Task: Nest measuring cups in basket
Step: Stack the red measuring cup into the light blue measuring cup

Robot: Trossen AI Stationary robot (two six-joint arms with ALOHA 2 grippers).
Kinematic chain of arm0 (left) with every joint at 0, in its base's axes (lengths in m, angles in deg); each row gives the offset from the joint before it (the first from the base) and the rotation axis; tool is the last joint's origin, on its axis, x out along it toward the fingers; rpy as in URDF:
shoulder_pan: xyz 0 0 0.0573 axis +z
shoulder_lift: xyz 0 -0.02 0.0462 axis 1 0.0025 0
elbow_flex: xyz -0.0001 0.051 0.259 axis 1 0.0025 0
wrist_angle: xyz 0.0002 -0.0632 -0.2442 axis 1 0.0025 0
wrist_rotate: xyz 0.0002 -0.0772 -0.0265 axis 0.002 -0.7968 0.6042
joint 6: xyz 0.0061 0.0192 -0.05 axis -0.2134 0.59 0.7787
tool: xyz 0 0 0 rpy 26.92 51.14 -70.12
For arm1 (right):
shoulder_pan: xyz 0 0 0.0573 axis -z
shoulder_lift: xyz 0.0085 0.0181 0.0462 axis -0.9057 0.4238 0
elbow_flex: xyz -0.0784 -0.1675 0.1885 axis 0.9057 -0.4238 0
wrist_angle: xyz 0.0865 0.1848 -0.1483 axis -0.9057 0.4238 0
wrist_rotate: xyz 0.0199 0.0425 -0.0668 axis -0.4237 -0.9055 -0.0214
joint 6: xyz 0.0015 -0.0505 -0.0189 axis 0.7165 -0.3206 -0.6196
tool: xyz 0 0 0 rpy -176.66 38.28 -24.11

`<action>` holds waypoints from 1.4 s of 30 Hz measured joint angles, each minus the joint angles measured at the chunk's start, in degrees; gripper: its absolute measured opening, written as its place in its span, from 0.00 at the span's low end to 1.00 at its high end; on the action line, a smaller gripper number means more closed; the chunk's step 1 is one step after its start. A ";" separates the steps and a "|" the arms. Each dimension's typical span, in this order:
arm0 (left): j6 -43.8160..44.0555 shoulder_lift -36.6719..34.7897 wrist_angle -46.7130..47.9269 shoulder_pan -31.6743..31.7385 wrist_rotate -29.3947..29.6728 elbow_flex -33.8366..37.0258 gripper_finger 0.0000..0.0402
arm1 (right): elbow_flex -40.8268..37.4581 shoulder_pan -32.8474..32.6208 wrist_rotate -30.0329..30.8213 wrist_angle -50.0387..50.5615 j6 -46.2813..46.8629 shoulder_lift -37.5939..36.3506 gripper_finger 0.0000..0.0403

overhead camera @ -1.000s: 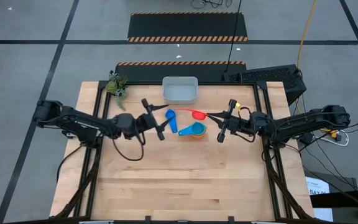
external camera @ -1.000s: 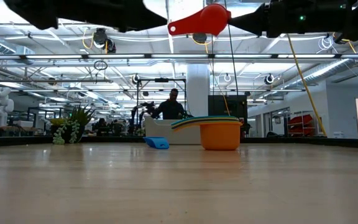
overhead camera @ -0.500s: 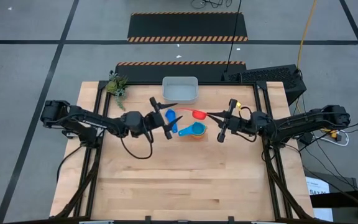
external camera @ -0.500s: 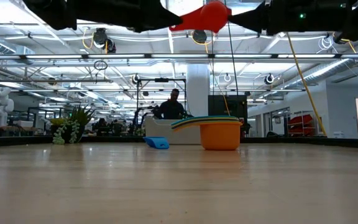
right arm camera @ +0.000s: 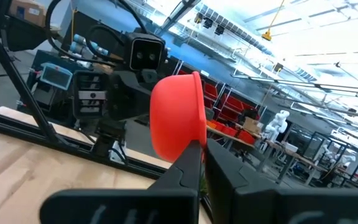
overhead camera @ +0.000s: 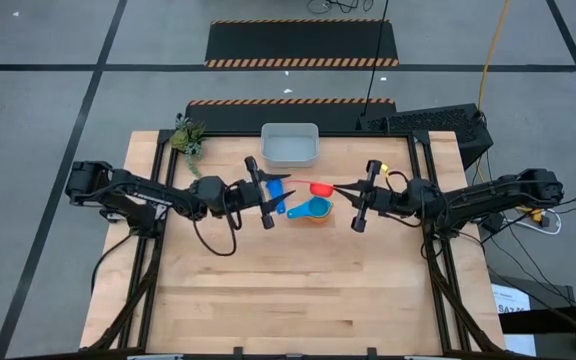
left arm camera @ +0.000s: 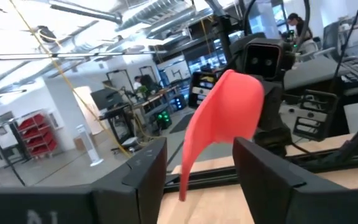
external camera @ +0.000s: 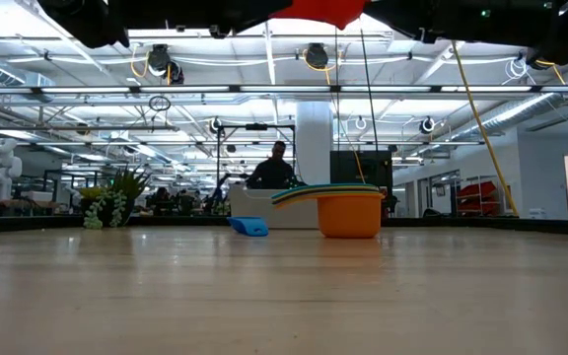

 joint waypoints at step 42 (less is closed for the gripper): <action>0.11 -1.01 1.60 -0.26 0.33 0.09 0.17 | 0.00 0.00 -0.03 0.02 -0.41 0.00 0.00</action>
